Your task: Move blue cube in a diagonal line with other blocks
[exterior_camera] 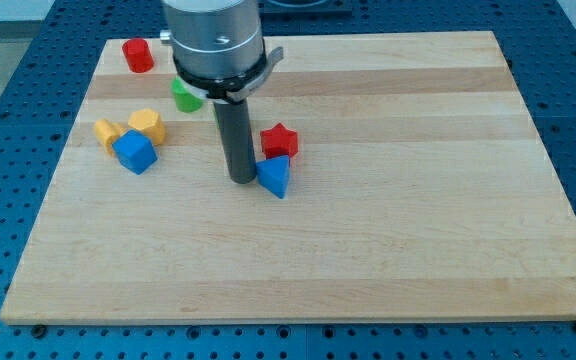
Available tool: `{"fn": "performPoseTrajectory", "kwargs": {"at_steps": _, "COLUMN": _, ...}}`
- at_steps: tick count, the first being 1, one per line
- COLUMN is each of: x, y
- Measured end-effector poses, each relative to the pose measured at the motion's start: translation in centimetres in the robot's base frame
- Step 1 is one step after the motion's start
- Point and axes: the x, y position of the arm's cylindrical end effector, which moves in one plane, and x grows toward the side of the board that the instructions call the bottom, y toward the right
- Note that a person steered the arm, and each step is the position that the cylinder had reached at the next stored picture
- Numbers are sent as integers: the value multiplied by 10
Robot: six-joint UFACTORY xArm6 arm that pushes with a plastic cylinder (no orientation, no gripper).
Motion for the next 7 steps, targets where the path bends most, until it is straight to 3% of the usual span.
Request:
{"fn": "performPoseTrajectory", "kwargs": {"at_steps": 2, "x": 14, "y": 51}}
{"fn": "performPoseTrajectory", "kwargs": {"at_steps": 3, "x": 45, "y": 11}}
{"fn": "performPoseTrajectory", "kwargs": {"at_steps": 4, "x": 73, "y": -81}}
{"fn": "performPoseTrajectory", "kwargs": {"at_steps": 5, "x": 51, "y": -235}}
{"fn": "performPoseTrajectory", "kwargs": {"at_steps": 6, "x": 30, "y": -241}}
{"fn": "performPoseTrajectory", "kwargs": {"at_steps": 7, "x": -30, "y": -241}}
